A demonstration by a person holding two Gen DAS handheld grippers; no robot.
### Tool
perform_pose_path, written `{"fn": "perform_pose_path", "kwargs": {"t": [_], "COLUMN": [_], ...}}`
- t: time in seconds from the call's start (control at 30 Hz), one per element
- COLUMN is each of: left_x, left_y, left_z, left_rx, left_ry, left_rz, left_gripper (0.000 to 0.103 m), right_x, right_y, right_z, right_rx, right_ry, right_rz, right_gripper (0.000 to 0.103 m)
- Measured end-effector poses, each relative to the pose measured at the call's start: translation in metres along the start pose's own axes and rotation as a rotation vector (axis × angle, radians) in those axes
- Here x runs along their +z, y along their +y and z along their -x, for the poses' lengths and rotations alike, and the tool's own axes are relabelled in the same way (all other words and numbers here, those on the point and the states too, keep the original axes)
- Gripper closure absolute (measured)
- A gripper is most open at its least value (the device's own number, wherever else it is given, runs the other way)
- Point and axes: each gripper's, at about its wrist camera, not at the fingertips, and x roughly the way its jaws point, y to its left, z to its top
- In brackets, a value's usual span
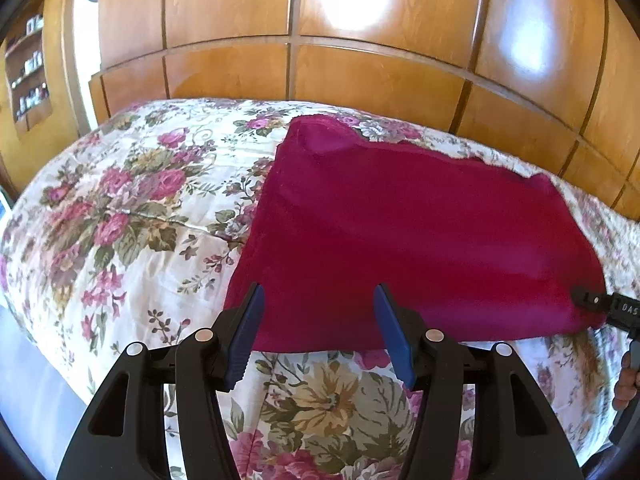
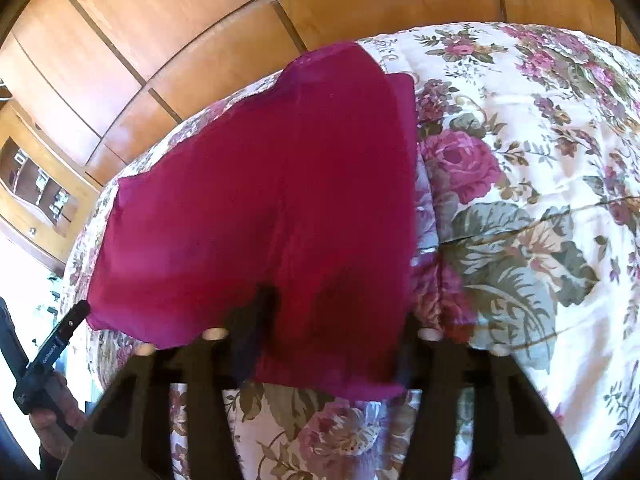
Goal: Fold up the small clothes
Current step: 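Grasp the folded shirt edge with the right tool and lift it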
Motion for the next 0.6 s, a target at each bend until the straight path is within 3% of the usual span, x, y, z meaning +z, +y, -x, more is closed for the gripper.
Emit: {"fn": "perform_pose_path", "kwargs": {"t": [0.07, 0.27, 0.47, 0.6], "left_x": [0.0, 0.002, 0.002, 0.004], "left_y": [0.004, 0.022, 0.037, 0.049], "left_z": [-0.001, -0.019, -0.028, -0.028], "left_rx": [-0.021, -0.114, -0.219, -0.292], "left_ry": [0.004, 0.081, 0.115, 0.13], "left_rz": [0.004, 0.058, 0.131, 0.203], "left_gripper": [0.047, 0.047, 0.047, 0.047], "right_x": [0.003, 0.024, 0.039, 0.041], "right_y": [0.003, 0.041, 0.113, 0.177], "right_z": [0.008, 0.033, 0.042, 0.024], "right_rx": [0.021, 0.081, 0.163, 0.218], "right_ry": [-0.017, -0.085, -0.116, -0.097], "right_rz": [-0.013, 0.037, 0.191, 0.329], "right_gripper": [0.076, 0.078, 0.08, 0.081]}}
